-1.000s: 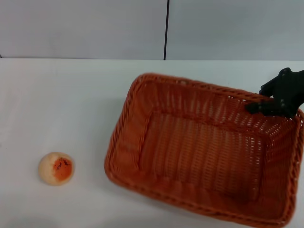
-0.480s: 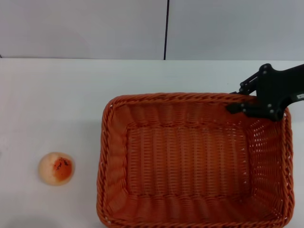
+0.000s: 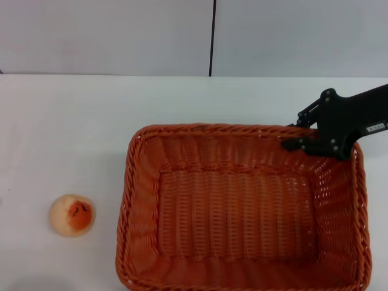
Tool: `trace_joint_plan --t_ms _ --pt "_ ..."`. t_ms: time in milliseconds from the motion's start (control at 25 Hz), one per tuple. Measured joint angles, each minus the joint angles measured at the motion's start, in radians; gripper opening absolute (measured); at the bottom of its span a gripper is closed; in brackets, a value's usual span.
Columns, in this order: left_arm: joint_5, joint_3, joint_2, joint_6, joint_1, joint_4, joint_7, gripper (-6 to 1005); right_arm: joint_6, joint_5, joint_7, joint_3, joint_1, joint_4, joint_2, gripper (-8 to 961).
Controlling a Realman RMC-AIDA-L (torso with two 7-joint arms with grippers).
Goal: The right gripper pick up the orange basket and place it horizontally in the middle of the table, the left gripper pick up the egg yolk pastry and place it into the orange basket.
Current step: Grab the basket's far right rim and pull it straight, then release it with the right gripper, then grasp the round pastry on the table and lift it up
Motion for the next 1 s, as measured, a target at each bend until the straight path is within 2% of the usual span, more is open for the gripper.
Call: trace_joint_plan --t_ms 480,600,680,800,840,880,920,1000 --pt "0.001 0.007 0.001 0.012 -0.001 0.008 -0.003 690 0.025 0.005 0.0 -0.005 -0.03 -0.041 0.017 219" --pt "0.009 0.012 0.003 0.017 0.001 0.023 -0.009 687 0.008 0.019 0.004 -0.001 -0.062 -0.108 0.032 336" --pt "0.021 0.019 0.003 0.023 0.002 0.036 -0.012 686 -0.005 0.049 0.005 0.003 -0.101 -0.174 0.046 414" --pt "0.056 0.057 0.004 0.035 0.0 0.093 -0.055 683 -0.043 0.166 0.006 0.006 -0.177 -0.263 0.059 439" --pt "0.075 0.085 0.005 0.041 -0.005 0.136 -0.093 683 -0.053 0.213 0.006 0.005 -0.205 -0.28 0.061 448" --pt "0.1 0.131 0.005 0.047 -0.015 0.205 -0.158 682 -0.072 0.344 0.006 0.006 -0.27 -0.299 0.061 456" --pt "0.1 0.131 0.005 0.047 -0.015 0.205 -0.158 681 -0.072 0.344 0.006 0.006 -0.27 -0.299 0.061 456" --pt "0.128 0.186 0.006 0.05 -0.028 0.281 -0.234 679 -0.08 0.474 0.006 0.008 -0.335 -0.299 0.062 456"
